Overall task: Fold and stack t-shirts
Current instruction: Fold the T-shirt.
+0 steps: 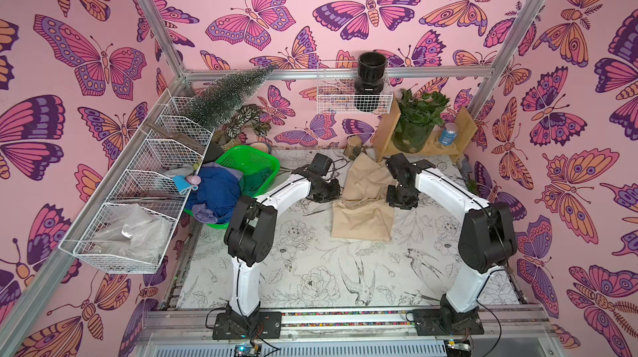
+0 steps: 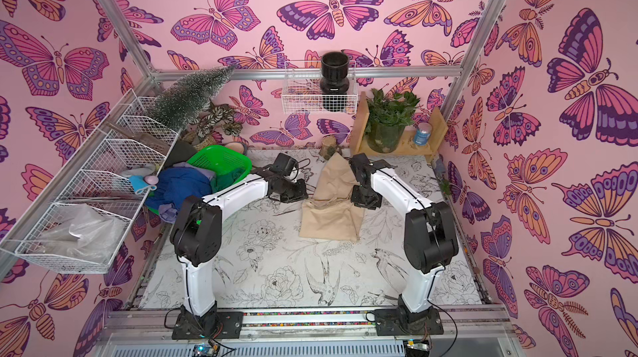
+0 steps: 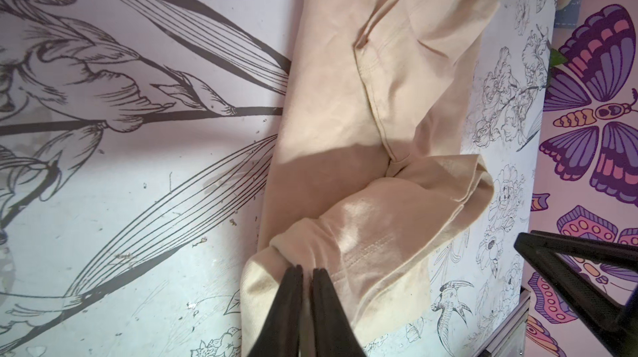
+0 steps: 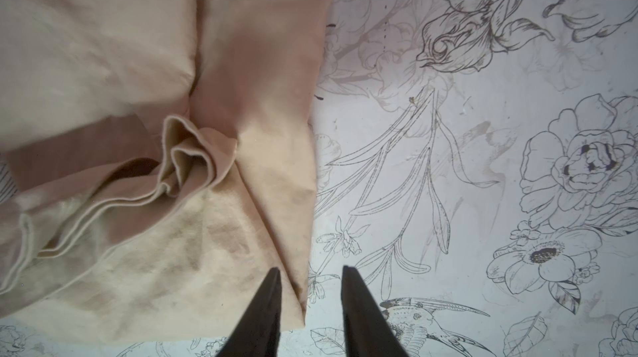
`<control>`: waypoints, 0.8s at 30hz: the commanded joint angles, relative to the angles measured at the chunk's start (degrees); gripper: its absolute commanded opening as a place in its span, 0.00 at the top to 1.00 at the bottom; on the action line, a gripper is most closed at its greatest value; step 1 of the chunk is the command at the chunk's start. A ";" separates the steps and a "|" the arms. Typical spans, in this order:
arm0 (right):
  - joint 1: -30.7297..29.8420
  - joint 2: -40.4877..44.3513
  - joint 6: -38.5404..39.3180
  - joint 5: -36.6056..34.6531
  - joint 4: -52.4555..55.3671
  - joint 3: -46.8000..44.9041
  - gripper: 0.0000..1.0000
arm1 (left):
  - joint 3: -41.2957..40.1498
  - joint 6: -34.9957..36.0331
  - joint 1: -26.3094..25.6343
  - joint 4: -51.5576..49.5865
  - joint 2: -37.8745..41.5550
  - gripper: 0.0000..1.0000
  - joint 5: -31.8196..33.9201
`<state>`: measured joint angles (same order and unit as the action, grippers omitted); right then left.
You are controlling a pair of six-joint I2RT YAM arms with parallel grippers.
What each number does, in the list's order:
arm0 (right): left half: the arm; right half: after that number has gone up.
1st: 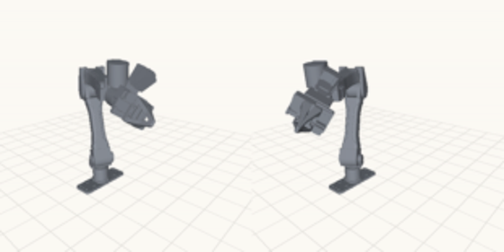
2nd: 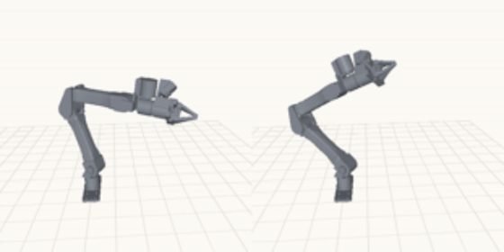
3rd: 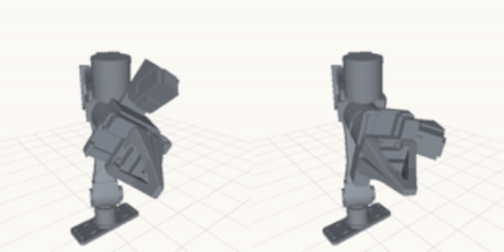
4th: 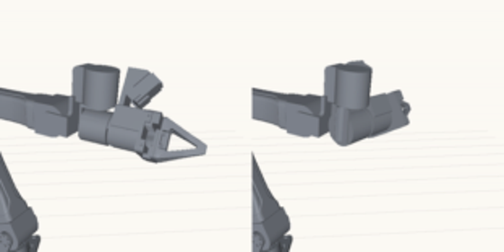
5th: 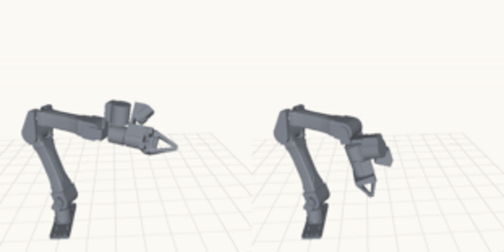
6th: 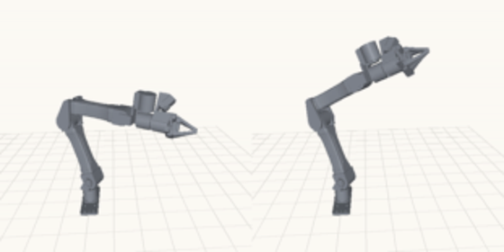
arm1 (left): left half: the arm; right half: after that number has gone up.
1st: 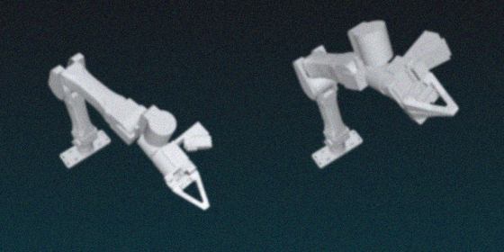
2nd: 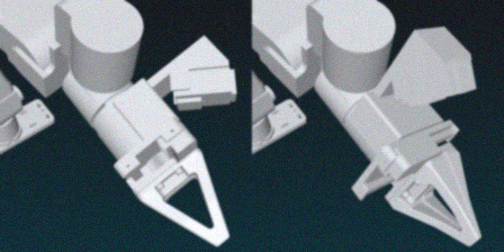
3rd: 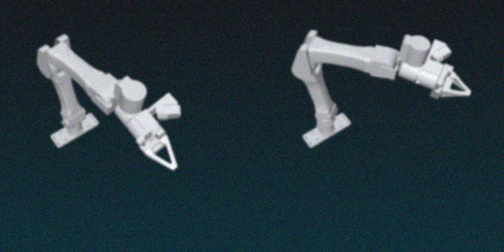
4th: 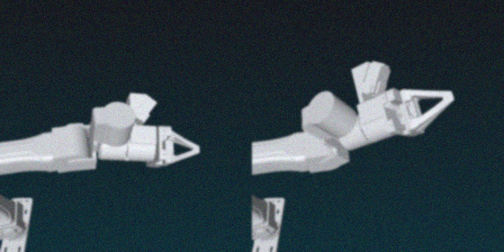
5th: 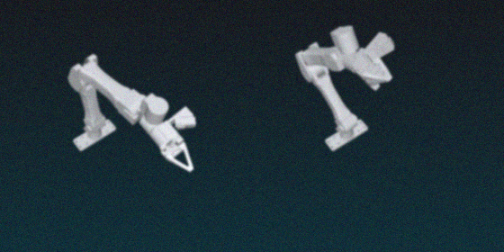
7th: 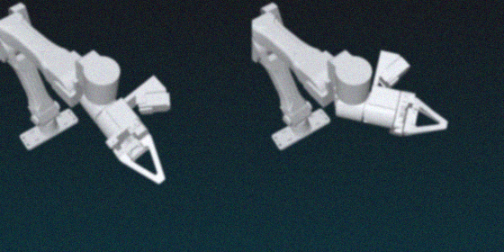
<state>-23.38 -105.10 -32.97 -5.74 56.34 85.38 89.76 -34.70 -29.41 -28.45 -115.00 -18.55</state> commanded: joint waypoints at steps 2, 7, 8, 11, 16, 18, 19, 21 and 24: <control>0.19 -3.46 -0.08 2.54 -0.41 3.91 0.64 | -0.10 0.34 -0.43 0.21 -0.72 0.79 0.03; 0.17 -4.15 0.34 3.44 -0.56 4.73 0.62 | -0.32 0.90 -0.48 1.74 -0.64 0.70 -2.18; 0.22 -3.97 0.36 3.45 -0.68 4.65 0.62 | -0.69 1.22 -0.47 2.85 -0.29 0.63 -2.91; 0.17 -4.21 0.54 3.54 -0.82 4.29 0.61 | -1.66 1.53 -0.47 6.09 1.53 0.59 -3.27; 0.25 -4.86 0.98 3.94 -1.96 3.75 0.59 | -3.67 -0.26 -0.36 11.31 8.85 0.58 1.45; 0.27 -5.93 1.06 4.08 -2.01 4.53 0.57 | -4.38 -0.29 -0.39 11.67 11.62 0.57 3.06; 0.26 -6.73 1.28 4.80 -1.86 5.33 0.56 | -5.05 -0.24 -0.45 11.67 13.03 0.57 3.83; 0.26 -8.18 1.33 5.53 -1.30 7.41 0.55 | -6.76 -0.01 -0.47 11.83 15.74 0.57 4.28; 0.26 -10.19 1.08 5.98 -1.15 10.46 0.54 | -10.28 -0.36 -0.47 11.73 19.04 0.57 4.78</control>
<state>-23.33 -113.80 -32.53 -0.78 54.50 92.82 82.81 -34.98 -29.65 -17.10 -97.58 -15.46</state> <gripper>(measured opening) 0.452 0.427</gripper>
